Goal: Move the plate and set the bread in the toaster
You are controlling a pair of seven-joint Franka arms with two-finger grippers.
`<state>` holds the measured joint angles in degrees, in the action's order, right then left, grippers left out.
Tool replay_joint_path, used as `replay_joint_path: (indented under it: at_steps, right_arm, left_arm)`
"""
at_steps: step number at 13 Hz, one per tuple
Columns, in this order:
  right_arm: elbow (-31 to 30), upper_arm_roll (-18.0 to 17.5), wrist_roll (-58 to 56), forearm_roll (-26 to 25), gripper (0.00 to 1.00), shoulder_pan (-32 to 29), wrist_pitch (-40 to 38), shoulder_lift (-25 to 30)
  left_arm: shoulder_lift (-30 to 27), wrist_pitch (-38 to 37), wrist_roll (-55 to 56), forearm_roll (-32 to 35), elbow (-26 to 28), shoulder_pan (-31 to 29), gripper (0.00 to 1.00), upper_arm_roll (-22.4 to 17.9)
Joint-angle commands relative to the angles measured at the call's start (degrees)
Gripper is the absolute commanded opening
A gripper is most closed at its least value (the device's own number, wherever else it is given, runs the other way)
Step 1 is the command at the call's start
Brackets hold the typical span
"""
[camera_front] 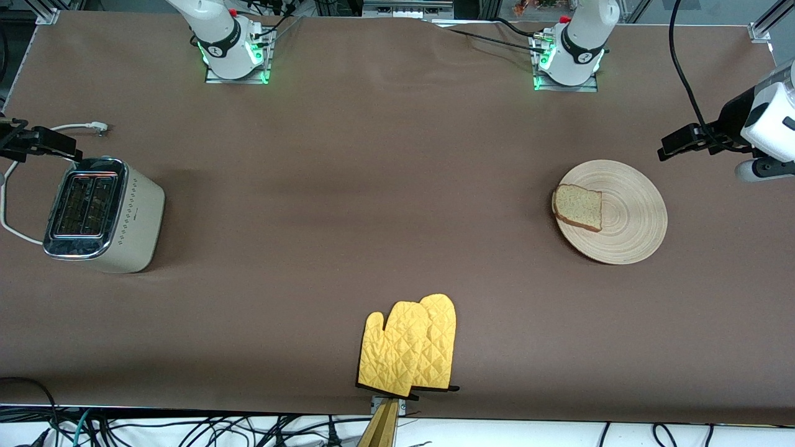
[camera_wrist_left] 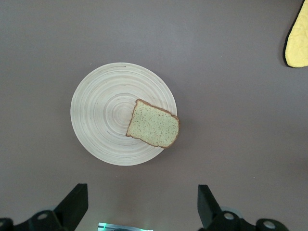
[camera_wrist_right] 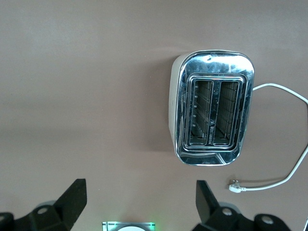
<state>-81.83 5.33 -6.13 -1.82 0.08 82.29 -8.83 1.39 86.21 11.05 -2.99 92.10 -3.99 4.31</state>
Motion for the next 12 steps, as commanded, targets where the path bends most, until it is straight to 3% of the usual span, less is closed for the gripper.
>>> replay_joint_path:
  at_steps: [1, 12]
  right_arm:
    - [1.0, -0.1, 0.3, -0.5, 1.0, -0.3, -0.1, -0.4]
    - [1.0, -0.1, 0.4, -0.5, 1.0, -0.3, -0.1, -0.7]
  left_arm:
    - [-0.1, -0.6, -1.1, 0.6, 0.0, -0.2, 1.0, -0.1]
    - [0.8, -0.2, -2.8, 0.5, 0.7, -0.4, 1.0, -2.1]
